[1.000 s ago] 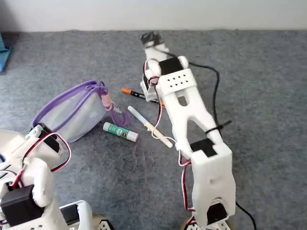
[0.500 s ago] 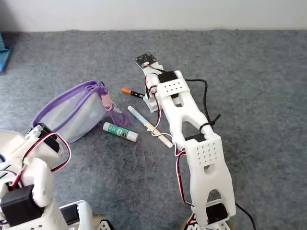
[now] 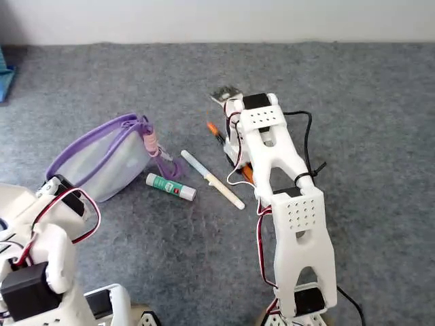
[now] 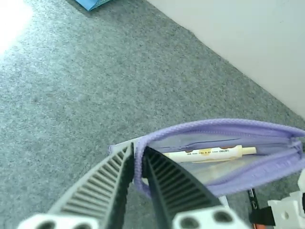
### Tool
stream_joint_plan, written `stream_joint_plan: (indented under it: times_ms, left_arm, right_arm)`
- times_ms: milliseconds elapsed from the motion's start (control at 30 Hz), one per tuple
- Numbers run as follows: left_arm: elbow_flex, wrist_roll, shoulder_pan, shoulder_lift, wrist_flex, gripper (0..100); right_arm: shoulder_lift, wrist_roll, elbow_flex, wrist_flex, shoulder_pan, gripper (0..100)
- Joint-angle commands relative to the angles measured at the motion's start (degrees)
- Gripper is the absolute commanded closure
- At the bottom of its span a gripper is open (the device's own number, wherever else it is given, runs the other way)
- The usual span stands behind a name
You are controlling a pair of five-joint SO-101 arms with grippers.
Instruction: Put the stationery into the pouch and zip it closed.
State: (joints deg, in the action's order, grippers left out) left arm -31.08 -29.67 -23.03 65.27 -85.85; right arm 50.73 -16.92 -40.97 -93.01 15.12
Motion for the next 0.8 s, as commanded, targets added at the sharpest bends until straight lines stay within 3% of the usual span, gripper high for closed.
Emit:
stream_joint_plan:
  times_ms: [0,267,333,533,767]
  left_arm:
    - [1.89,-0.44,-0.44,-1.05,-0.44,99]
    - [1.80,-0.44,-0.44,-1.05,-0.44,99]
    - [1.80,-0.44,-0.44,-1.05,-0.44,99]
    - [1.80,-0.44,-0.44,-1.05,-0.44,99]
    - [-0.22,-0.44,-0.44,-0.97,-0.44,99]
  right_arm:
    - [-2.59,-0.62,-2.99,-10.15,-1.27,99.1]
    - [-5.67,-0.62,5.54,-9.89,-4.53,98.2]
    - [-6.73,0.62,6.07,-9.89,-4.62,93.5]
    - [-10.68,1.93,5.80,-9.19,-3.74,66.5]
    - [-11.38,2.37,5.80,2.86,-0.22,65.2]
